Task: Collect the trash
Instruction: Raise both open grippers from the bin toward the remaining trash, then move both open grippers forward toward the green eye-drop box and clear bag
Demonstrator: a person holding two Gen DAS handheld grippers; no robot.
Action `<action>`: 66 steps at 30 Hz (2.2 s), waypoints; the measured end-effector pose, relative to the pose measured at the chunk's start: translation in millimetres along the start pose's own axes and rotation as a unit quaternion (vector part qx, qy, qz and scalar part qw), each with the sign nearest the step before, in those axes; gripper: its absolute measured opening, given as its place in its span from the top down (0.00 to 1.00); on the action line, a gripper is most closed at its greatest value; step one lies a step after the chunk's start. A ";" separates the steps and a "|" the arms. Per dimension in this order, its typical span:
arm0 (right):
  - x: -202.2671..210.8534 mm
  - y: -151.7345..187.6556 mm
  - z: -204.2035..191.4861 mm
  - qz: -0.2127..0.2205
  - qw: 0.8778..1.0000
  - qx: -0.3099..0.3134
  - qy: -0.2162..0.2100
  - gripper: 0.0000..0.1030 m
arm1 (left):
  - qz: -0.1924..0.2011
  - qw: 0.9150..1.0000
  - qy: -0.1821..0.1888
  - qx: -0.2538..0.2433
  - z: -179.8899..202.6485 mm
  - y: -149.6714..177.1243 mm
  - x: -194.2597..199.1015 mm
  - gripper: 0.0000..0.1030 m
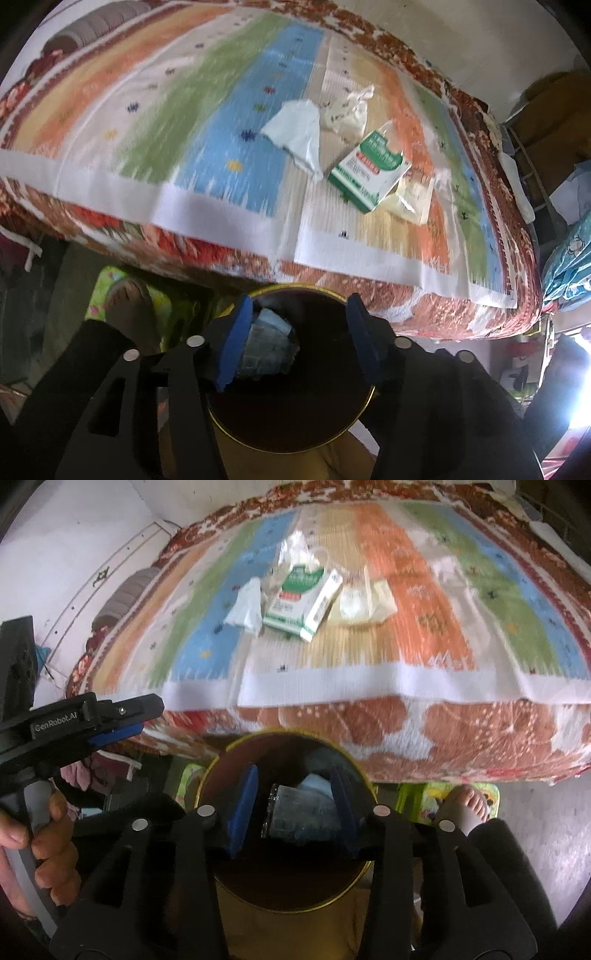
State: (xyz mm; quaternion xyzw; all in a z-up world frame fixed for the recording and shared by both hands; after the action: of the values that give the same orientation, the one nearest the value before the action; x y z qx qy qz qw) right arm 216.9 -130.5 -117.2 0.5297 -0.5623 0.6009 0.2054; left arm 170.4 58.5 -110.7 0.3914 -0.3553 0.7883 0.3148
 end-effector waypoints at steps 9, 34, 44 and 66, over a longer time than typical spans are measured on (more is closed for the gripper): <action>29.2 -28.3 9.0 0.042 0.999 -0.002 -0.020 0.49 | 0.003 0.999 0.011 -0.052 16.7 -13.5 10.4 0.35; 19.5 -105.2 37.4 0.079 0.997 0.017 -0.014 0.17 | -0.007 0.980 0.011 -0.198 52.2 -49.5 -26.1 0.10; -10.5 -129.3 57.6 0.072 0.995 -0.024 -0.057 0.11 | -0.003 0.971 -0.007 -0.238 59.3 -62.7 -59.1 0.06; -75.7 -149.6 79.0 0.029 0.989 -0.085 -0.121 0.34 | -0.008 0.969 -0.019 -0.248 56.2 -79.1 -113.0 0.06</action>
State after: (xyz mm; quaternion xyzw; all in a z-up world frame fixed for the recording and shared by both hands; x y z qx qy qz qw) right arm 401.8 -132.3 -129.6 0.5620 -0.6475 0.4882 0.1627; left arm 309.8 32.0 -156.1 0.3191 -0.5420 0.6656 0.4017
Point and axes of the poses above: each gripper's, at about its wrist camera, not at the fingertips, and x roughly against the way its jaws point, z to its right, y to its underside, the point moved 5 cm from there along -x, roughly the way its jaws point, and after that the axes turned 6 degrees about y, right-handed, at the moved point
